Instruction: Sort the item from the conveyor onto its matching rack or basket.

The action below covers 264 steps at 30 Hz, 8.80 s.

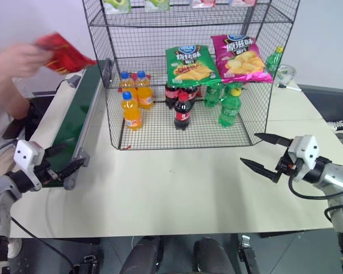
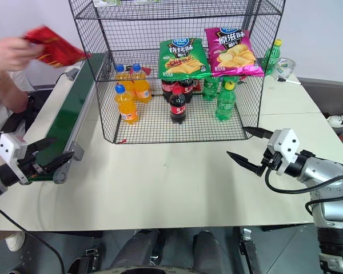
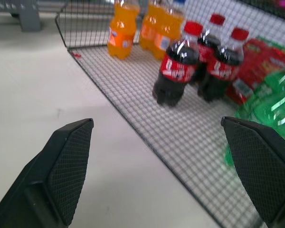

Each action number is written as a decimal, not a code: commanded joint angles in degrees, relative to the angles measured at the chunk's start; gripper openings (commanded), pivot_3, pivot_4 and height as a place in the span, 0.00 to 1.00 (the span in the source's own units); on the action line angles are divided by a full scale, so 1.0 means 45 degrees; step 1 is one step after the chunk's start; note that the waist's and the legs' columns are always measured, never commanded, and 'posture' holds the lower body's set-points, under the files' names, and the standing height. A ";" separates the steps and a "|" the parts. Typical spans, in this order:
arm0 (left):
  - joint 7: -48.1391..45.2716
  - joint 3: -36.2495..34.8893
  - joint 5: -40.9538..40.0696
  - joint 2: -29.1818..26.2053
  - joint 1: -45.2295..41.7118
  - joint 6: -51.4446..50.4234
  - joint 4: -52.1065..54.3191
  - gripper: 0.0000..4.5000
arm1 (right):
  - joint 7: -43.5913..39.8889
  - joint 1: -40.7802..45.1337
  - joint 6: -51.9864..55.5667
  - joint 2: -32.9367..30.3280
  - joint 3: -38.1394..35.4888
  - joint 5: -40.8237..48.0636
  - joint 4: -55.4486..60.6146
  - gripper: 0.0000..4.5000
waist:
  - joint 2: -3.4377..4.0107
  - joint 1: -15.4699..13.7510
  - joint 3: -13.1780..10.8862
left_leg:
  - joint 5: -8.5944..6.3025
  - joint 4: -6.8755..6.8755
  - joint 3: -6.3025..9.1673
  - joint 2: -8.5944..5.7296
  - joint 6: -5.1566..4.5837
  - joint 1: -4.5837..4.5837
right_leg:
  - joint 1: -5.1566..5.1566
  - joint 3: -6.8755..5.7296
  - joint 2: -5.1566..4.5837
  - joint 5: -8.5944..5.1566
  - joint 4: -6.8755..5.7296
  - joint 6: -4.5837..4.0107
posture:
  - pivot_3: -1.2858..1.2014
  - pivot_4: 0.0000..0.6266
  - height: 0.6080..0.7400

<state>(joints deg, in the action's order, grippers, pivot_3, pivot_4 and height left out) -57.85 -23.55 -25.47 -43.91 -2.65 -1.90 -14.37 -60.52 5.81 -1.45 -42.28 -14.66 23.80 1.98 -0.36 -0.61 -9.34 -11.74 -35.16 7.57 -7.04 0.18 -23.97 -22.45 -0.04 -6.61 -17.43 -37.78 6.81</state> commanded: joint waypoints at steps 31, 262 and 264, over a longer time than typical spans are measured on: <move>0.6593 -0.1778 0.6924 -0.0702 0.3081 0.9554 -0.0204 0.95 | -0.2588 0.2170 0.3020 0.1351 0.3196 0.2270 0.1483 1.00 | -0.0006 -0.0006 -0.0010 | -0.0003 0.0020 0.0001 0.0000 -0.0002 -0.0033 | -0.0022 -0.0006 -0.0001 0.0006 0.0049 0.0010 | 0.52 0.24 1.00; 1.1192 0.6365 0.8143 0.5258 -0.8040 0.6753 -0.2730 0.85 | 0.3082 0.1329 0.0741 0.3017 0.1270 0.0635 0.2004 1.00 | -0.0040 0.0056 -0.0011 | 0.0030 -0.0156 0.0013 -0.0013 0.0036 -0.0083 | -0.0005 -0.0023 0.0080 0.0039 -0.0108 0.0062 | 0.52 0.24 1.00; 1.1380 0.6537 0.8744 0.4865 -0.8121 0.7233 -0.2949 0.85 | 0.3075 0.1293 0.0723 0.3025 0.1285 0.0623 0.2004 1.00 | -0.0036 0.0054 -0.0009 | 0.0030 -0.0149 0.0013 -0.0012 0.0036 -0.0083 | -0.0009 -0.0021 0.0081 0.0039 -0.0107 0.0062 | 0.52 0.24 1.00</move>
<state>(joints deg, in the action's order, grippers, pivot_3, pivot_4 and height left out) -7.25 5.55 11.88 -21.55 -38.48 28.23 -28.55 -46.59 11.13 2.22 -28.40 -8.27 25.92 8.83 -0.53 -0.36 -9.38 -11.60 -35.83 7.63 -7.09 0.34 -24.34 -22.48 -0.14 -6.24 -17.26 -38.27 7.09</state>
